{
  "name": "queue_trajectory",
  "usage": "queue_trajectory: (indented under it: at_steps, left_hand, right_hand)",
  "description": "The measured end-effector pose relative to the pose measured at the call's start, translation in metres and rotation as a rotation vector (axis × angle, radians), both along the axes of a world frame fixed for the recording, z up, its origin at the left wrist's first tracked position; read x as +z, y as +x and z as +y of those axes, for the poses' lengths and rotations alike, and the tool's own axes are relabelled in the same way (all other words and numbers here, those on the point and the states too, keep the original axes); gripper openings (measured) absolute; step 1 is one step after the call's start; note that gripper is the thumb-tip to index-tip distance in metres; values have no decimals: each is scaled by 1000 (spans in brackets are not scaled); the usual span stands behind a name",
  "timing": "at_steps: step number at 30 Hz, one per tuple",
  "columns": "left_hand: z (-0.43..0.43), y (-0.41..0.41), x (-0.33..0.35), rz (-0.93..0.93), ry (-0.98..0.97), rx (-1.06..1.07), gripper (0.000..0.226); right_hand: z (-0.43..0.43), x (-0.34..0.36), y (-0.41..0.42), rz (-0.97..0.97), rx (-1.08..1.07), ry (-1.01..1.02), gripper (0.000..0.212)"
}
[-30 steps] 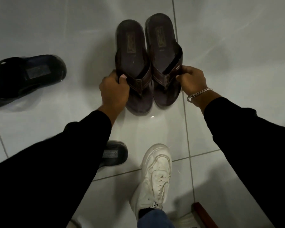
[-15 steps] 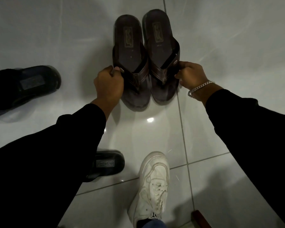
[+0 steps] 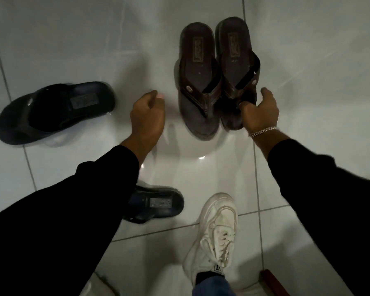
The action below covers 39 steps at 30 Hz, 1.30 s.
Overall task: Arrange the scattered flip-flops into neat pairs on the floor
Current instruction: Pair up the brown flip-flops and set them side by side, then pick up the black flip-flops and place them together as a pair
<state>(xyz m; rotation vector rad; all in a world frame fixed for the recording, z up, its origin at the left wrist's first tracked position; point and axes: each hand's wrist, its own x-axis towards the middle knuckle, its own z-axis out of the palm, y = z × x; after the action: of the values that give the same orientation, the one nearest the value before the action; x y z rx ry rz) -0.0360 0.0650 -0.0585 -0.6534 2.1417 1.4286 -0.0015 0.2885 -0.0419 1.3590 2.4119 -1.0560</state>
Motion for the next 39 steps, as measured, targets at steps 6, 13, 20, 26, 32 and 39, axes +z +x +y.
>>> queue_trajectory:
  at_steps: [6, 13, 20, 26, 32, 39]
  left_hand:
    - [-95, 12, 5, -13, -188, 2, 39]
    - [-162, 11, 20, 88, -277, -23, 30]
    - [-222, -20, 3, 254, -643, -249, 49]
    - [-260, -35, -22, -29, -575, -453, 79]
    - [-264, -32, -17, 54, -592, -433, 65]
    - [-257, -31, -24, 15, -493, -474, 53]
  right_hand:
    - [-111, 5, 86, 67, 290, 5, 49]
    - [-225, 7, 167, -342, -327, -261, 40]
    - [-277, -16, 186, -392, -860, -648, 46]
    - [-297, -31, 157, -176, -913, -617, 63]
    - [-268, -33, 119, -45, -696, -652, 31]
    - [-264, -23, 52, -11, -375, -772, 7]
